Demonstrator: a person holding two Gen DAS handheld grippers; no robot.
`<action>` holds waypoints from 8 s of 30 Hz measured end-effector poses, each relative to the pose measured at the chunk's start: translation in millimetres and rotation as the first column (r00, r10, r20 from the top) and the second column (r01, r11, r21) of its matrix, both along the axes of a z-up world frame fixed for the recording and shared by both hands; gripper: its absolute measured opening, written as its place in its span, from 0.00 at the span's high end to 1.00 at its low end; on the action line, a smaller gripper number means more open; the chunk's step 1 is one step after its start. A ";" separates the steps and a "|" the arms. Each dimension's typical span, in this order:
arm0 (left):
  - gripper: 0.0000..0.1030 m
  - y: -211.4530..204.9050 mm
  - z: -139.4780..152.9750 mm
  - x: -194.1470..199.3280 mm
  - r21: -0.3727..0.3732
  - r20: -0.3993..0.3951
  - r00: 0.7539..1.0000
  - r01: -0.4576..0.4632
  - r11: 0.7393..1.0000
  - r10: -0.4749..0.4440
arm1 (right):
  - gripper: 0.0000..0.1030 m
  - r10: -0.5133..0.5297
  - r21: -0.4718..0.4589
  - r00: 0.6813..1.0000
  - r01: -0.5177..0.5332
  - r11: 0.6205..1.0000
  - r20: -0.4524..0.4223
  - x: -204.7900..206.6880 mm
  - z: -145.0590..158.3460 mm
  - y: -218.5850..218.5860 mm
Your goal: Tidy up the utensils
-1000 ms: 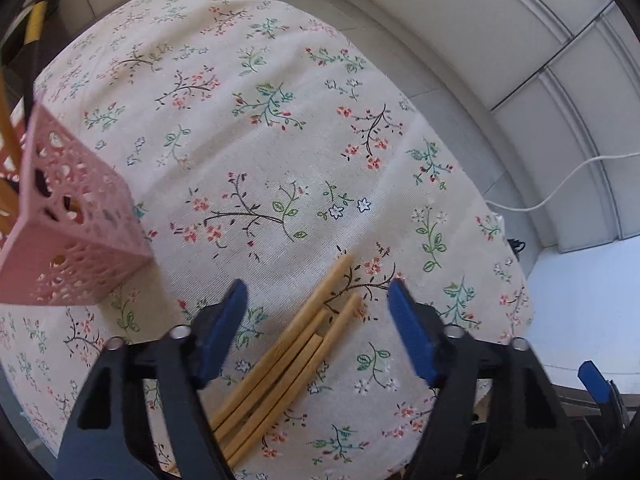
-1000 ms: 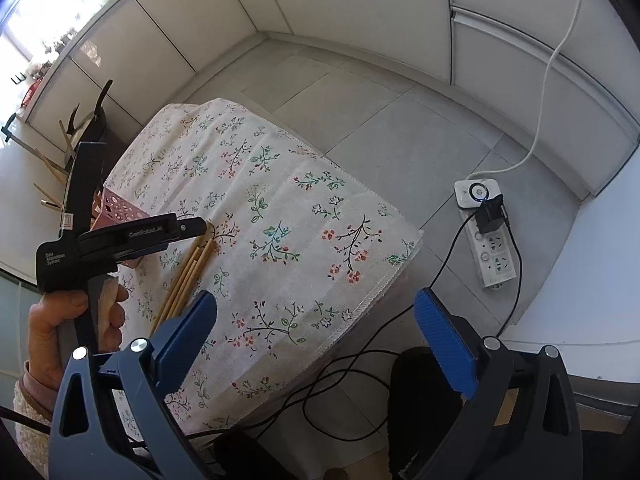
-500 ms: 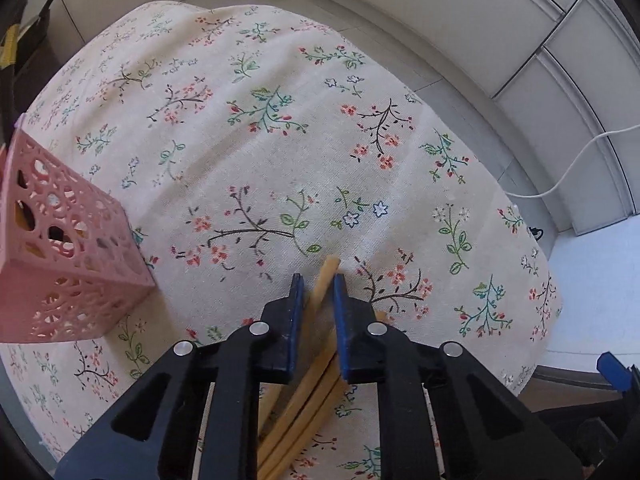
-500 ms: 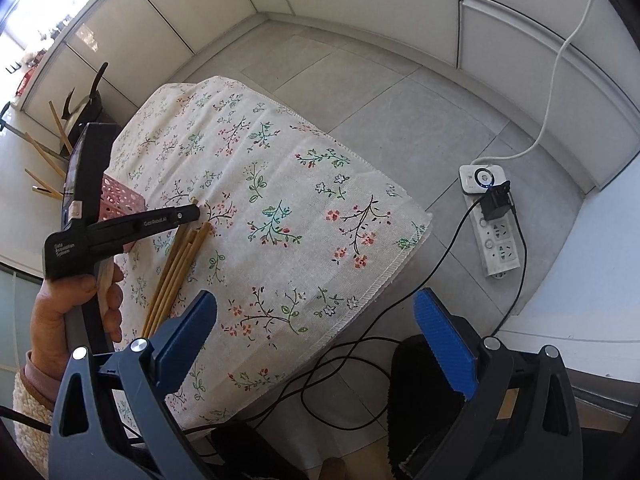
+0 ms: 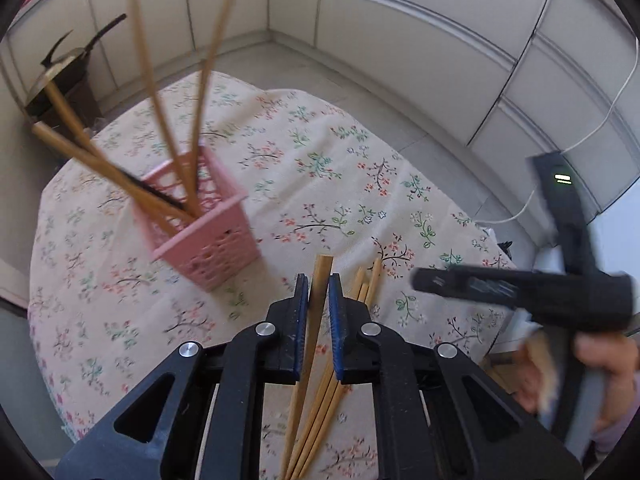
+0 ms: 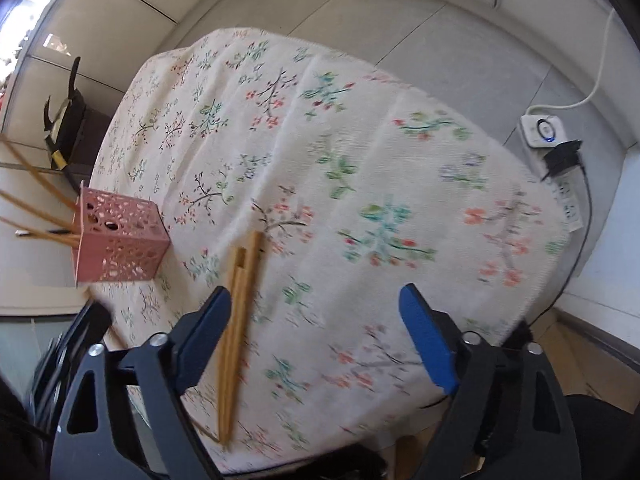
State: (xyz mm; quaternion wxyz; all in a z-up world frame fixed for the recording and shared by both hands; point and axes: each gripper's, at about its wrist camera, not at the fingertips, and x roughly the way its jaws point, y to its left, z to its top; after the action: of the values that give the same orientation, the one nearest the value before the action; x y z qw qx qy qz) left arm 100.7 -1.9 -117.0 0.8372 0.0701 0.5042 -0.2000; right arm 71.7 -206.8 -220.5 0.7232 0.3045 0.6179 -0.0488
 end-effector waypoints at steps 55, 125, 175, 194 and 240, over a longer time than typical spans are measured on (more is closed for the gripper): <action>0.76 -11.9 -105.8 57.8 0.192 -0.197 0.972 -0.086 0.978 0.124 | 0.93 0.039 0.013 0.958 -0.045 0.999 0.283 -41.2 60.0 -36.5; 0.57 115.1 151.5 13.1 -0.379 0.394 0.735 -0.417 0.826 0.552 | 0.93 0.025 0.108 0.792 -0.115 0.987 0.610 -49.1 171.9 -29.5; 0.14 86.3 173.0 -31.7 -0.283 0.521 0.710 -0.381 0.880 0.474 | 0.66 0.410 -0.424 0.582 -0.120 0.898 0.703 -19.8 272.5 95.6; 0.07 52.5 129.5 -18.0 -0.129 0.407 0.850 -0.309 0.942 0.334 | 0.07 0.254 -0.412 0.721 0.047 0.910 0.644 -52.6 215.4 14.2; 0.77 -14.2 -110.7 52.0 0.129 -0.213 0.957 -0.174 0.976 0.199 | 0.07 0.104 -0.080 0.980 -0.092 0.993 0.170 -93.0 47.6 -39.0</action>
State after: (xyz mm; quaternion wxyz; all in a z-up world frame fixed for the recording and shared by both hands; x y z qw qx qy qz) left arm 152.6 -16.1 -227.8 0.7849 0.0447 0.6100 -0.0988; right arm -21.3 -245.7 -172.9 0.7866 0.2505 0.5644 -0.0086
